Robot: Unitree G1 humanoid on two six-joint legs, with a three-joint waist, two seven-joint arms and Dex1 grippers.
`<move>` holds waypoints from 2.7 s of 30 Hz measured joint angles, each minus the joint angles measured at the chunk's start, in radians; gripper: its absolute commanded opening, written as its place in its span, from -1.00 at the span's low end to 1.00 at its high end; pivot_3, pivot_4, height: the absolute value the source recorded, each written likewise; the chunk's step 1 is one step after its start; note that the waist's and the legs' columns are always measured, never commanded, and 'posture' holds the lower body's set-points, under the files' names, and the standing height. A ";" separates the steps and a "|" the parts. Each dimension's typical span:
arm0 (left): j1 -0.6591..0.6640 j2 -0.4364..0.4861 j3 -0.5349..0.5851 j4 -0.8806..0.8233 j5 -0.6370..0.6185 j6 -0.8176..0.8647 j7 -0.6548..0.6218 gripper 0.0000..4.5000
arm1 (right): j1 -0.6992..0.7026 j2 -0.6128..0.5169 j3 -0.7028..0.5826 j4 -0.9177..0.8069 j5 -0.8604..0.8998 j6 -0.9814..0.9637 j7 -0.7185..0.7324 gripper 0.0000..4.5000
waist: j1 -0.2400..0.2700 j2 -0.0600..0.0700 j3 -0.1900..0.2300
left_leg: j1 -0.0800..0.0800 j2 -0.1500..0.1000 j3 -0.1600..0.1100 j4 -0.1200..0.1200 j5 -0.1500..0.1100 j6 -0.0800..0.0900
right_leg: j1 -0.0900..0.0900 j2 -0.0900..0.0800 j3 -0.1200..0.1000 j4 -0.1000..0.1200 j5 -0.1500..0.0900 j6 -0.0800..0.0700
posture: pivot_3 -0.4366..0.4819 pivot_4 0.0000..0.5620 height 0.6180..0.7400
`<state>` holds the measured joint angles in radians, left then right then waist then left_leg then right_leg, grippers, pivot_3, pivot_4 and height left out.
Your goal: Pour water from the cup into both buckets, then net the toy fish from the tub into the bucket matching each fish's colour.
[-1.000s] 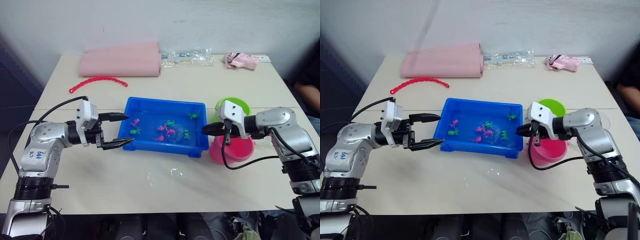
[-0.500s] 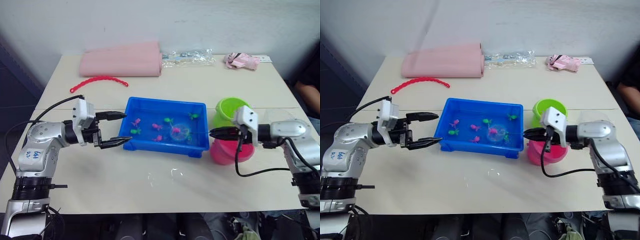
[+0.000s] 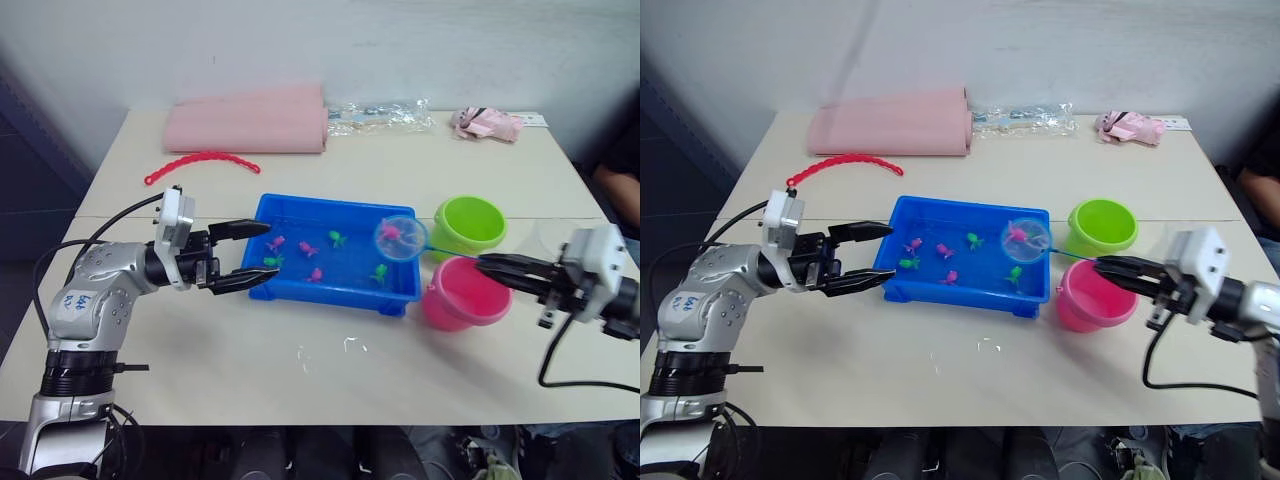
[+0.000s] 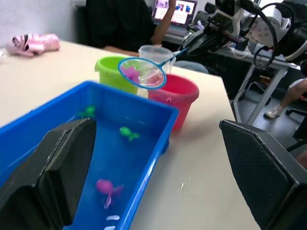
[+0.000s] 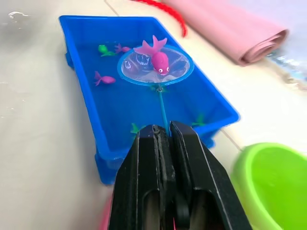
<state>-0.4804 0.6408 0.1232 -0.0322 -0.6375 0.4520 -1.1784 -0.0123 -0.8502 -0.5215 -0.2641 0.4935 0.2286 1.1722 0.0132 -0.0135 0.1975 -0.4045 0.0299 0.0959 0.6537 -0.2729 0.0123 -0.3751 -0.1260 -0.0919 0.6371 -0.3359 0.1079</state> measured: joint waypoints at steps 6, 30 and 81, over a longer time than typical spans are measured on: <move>-0.052 -0.060 -0.067 0.012 -0.002 0.011 -0.018 0.99 | 0.222 0.006 -0.215 -0.082 -0.005 -0.039 -0.001 -1.00 | 0.011 0.000 0.000 | 0.000 0.000 0.000 0.001 0.000 0.000 | 0.000 0.001 0.001 -0.001 0.000 0.000 | -0.05 -0.47 1.00; -0.139 -0.233 -0.180 0.128 0.062 -0.089 -0.074 0.99 | 0.294 -0.050 -0.308 0.308 -0.839 -1.286 -0.440 -1.00 | 0.008 0.000 0.000 | 0.003 0.001 0.002 0.002 0.001 -0.002 | 0.000 0.005 0.007 -0.001 0.000 0.001 | -0.05 -0.47 1.00; -0.158 -0.272 -0.170 0.240 0.132 -0.212 -0.096 0.99 | 0.470 -0.125 -0.267 0.212 -1.028 -1.250 -0.792 -1.00 | -0.013 0.000 0.000 | 0.003 0.002 0.002 0.003 0.001 -0.002 | 0.001 0.007 0.010 0.000 0.000 0.001 | -0.05 -0.47 1.00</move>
<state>-0.6380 0.3683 -0.0466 0.2082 -0.5056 0.2403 -1.2744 0.4573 -0.9757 -0.7890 -0.0519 -0.5343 -1.0219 0.3803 -0.0003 -0.0139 0.1972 -0.4016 0.0321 0.0978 0.6564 -0.2716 0.0105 -0.3745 -0.1189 -0.0820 0.6368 -0.3354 0.1088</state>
